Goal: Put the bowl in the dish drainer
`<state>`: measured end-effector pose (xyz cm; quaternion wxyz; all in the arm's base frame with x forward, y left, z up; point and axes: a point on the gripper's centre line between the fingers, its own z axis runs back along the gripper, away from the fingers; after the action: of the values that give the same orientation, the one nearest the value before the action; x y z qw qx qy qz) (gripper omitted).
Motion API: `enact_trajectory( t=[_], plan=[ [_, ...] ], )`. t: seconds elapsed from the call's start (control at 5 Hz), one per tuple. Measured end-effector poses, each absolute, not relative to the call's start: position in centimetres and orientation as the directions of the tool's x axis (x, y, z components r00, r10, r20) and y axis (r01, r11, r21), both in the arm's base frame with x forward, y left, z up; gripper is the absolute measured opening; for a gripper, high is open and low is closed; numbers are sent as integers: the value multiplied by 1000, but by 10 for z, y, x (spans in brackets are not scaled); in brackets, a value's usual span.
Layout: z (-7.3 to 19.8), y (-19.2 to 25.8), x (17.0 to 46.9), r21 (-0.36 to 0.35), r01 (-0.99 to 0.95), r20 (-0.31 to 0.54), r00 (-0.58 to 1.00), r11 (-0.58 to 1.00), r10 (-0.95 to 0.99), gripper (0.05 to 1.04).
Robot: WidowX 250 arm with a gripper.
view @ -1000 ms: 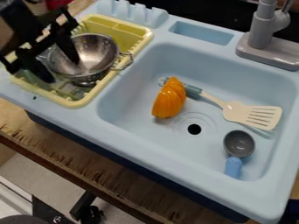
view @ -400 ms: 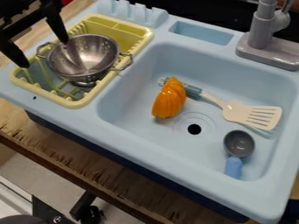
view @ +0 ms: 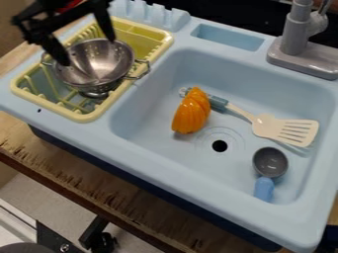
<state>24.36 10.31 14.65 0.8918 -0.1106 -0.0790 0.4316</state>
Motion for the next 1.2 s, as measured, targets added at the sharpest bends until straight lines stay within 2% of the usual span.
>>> enact_trajectory(
  t=[0.2,0.6,0.8,1.2],
  plan=[
    [145,89,258,-188,-715,131,661,673,739,997],
    [146,60,277,-89,-599,257,758,796,599,997],
    [145,39,284,-102,-470,262,837,877,480,997],
    [127,-21,289,-174,-234,301,912,956,278,997]
  ],
)
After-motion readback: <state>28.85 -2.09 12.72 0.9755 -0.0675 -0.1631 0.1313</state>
